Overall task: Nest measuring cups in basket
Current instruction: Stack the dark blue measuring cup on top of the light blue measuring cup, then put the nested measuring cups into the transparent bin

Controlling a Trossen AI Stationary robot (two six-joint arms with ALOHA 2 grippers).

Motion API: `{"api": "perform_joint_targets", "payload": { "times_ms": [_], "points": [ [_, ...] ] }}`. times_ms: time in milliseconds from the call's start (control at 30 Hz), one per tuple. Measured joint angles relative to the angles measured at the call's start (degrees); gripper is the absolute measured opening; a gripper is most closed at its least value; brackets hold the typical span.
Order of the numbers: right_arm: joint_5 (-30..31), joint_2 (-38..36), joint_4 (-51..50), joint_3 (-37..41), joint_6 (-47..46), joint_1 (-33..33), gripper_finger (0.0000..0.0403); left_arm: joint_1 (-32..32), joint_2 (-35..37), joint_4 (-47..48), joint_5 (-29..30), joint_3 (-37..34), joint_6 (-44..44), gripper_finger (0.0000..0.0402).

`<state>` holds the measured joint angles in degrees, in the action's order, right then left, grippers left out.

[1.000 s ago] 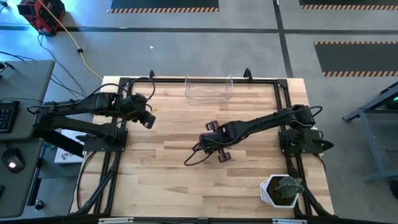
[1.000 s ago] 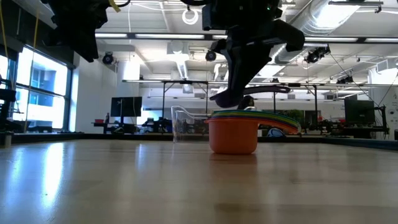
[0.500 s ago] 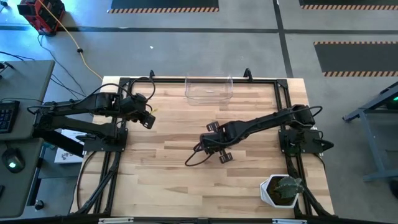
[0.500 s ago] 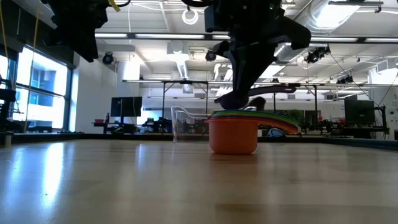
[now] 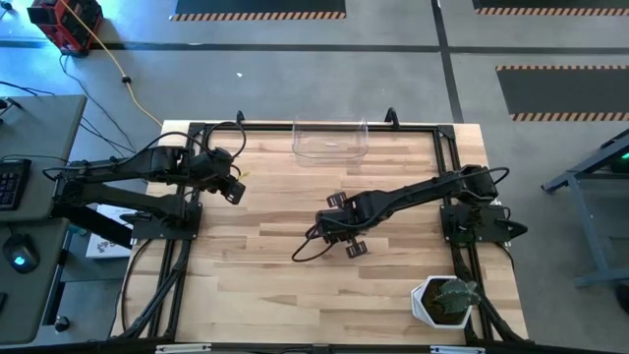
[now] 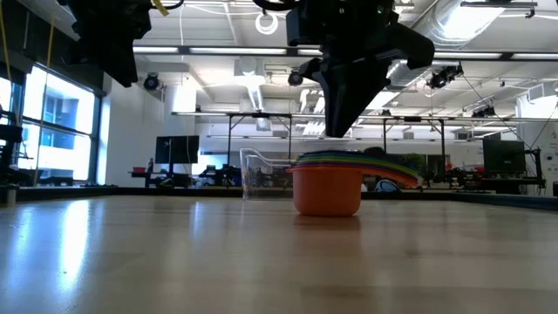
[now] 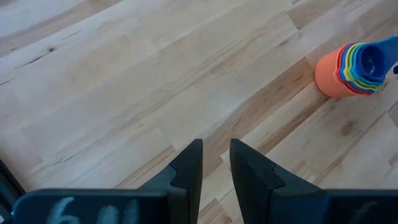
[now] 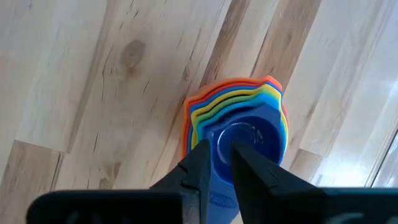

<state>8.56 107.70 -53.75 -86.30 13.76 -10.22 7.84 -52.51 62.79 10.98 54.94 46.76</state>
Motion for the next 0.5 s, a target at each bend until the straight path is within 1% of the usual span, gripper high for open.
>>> {"api": "perform_joint_targets", "payload": {
  "times_ms": [133, 300, 433, 500],
  "points": [
    [0.21, 0.02, 0.02, 0.0, -0.78, 0.0, 0.0054, 0.01, 0.0, 0.01, 0.0, 0.0, -0.07, 0.0071],
    [3.75, 0.02, 0.01, -0.01, -5.25, 0.0, 0.0055, -0.21, 0.02, 0.04, 0.01, 0.0, -1.32, 0.0071],
    [4.99, 0.02, -0.25, -1.7, -8.86, 0.01, 0.0055, -2.47, 0.28, 0.15, 0.63, 0.0, -2.36, 0.0071],
    [5.08, 0.02, -0.25, -3.01, -10.01, 0.02, 0.0055, -4.36, 0.76, 0.14, 2.63, -0.02, -2.4, 0.0071]
  ]
}}
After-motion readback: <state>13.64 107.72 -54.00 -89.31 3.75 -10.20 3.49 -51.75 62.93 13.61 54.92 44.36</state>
